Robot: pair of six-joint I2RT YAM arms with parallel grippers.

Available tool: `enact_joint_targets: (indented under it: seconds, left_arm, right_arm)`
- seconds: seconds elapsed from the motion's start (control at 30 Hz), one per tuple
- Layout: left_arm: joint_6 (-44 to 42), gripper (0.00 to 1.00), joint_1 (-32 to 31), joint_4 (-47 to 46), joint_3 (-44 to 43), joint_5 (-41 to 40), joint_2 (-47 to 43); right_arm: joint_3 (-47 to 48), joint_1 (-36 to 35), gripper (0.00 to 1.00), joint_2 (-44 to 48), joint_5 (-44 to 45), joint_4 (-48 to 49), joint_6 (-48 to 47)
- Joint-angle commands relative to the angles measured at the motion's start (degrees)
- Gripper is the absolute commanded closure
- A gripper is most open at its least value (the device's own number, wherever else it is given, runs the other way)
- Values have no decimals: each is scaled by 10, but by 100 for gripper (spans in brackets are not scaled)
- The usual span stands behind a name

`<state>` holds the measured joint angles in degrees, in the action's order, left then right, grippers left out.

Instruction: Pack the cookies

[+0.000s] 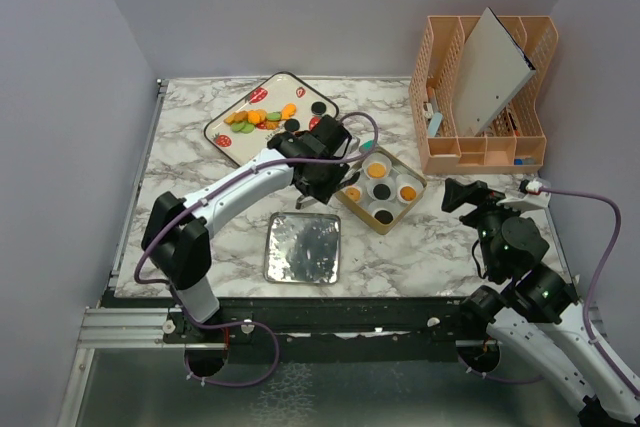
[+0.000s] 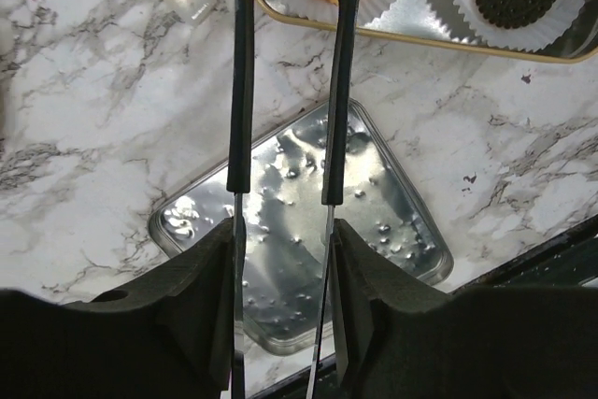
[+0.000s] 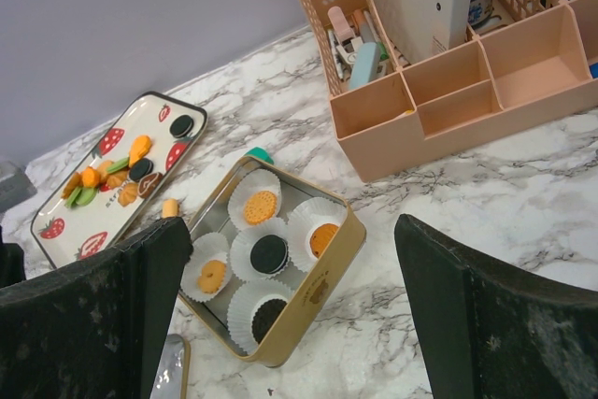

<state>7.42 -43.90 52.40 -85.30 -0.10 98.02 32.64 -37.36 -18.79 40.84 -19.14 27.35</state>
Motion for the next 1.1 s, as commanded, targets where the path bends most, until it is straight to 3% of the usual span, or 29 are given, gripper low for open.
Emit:
enact_joint_targets:
  seconds: [0.0, 0.27, 0.57, 0.8, 1.07]
  left_arm:
    - [21, 57, 27, -59, 25, -54, -66]
    - [58, 59, 159, -194, 152, -36, -163]
    - [50, 59, 270, -311, 302, -71, -237]
    - [123, 59, 332, -424, 436, -122, -306]
    - [183, 59, 380, -445, 482, -199, -314]
  right_arm:
    - [4, 4, 0, 11, 0, -6, 0]
    - [-3, 4, 0, 28, -1, -7, 4]
    - [-7, 4, 0, 36, -6, -1, 3]
    - [-13, 4, 0, 53, -6, 1, 4]
    - [-18, 3, 0, 64, -5, 4, 4]
